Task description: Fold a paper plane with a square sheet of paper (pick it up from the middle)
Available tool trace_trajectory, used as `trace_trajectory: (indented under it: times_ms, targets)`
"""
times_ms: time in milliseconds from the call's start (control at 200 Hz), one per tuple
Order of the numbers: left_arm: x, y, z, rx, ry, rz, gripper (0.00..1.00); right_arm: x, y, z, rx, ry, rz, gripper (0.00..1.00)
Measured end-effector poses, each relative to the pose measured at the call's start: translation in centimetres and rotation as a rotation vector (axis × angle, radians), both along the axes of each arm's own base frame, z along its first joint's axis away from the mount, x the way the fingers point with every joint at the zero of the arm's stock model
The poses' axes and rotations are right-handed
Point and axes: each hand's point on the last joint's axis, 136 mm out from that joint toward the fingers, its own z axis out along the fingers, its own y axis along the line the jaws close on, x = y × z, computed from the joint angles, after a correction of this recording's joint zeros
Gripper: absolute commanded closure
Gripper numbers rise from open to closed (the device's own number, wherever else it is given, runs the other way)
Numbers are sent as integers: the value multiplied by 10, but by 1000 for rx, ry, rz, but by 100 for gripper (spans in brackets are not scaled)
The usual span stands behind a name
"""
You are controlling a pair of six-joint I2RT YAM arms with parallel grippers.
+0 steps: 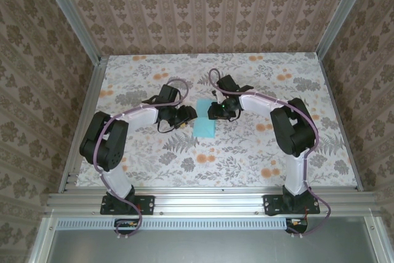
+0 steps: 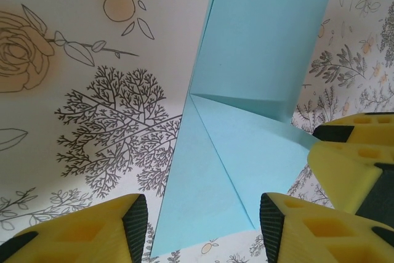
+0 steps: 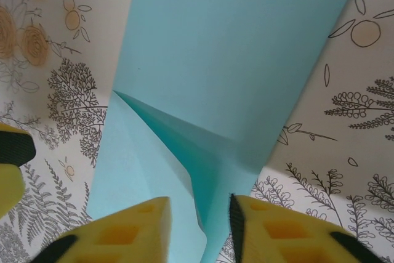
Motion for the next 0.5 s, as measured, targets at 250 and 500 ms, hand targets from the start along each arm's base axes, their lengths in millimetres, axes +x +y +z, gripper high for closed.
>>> trace_trajectory:
  times_ms: [250, 500]
  targets:
    - [-2, -1, -1, -4, 8, -7, 48, 0, -4, -15, -32, 25, -8, 92]
    - [-17, -7, -8, -9, 54, -45, 48, 8, -14, -20, -27, 29, -62, 94]
